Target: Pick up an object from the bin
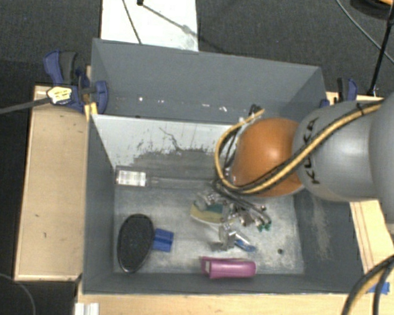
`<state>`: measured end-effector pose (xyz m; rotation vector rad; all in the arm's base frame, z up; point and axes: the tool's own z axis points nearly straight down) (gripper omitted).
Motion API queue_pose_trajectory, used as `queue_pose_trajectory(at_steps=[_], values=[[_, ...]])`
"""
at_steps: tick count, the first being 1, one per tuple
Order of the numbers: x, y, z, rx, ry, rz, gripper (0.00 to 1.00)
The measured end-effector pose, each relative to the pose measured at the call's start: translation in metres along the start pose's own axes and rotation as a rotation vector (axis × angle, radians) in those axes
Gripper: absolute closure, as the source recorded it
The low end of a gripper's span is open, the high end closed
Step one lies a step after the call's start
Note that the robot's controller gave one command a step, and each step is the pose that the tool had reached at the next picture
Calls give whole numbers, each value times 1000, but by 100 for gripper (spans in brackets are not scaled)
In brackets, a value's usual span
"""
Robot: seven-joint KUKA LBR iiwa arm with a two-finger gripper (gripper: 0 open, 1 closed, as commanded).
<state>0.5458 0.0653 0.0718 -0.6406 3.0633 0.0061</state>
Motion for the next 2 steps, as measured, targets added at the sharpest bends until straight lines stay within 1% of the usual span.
queue_pose_trajectory(at_steps=[1, 2], values=[[-1, 0, -2, 2, -2, 2, 100], [5, 3, -191, 5, 2, 1, 100]])
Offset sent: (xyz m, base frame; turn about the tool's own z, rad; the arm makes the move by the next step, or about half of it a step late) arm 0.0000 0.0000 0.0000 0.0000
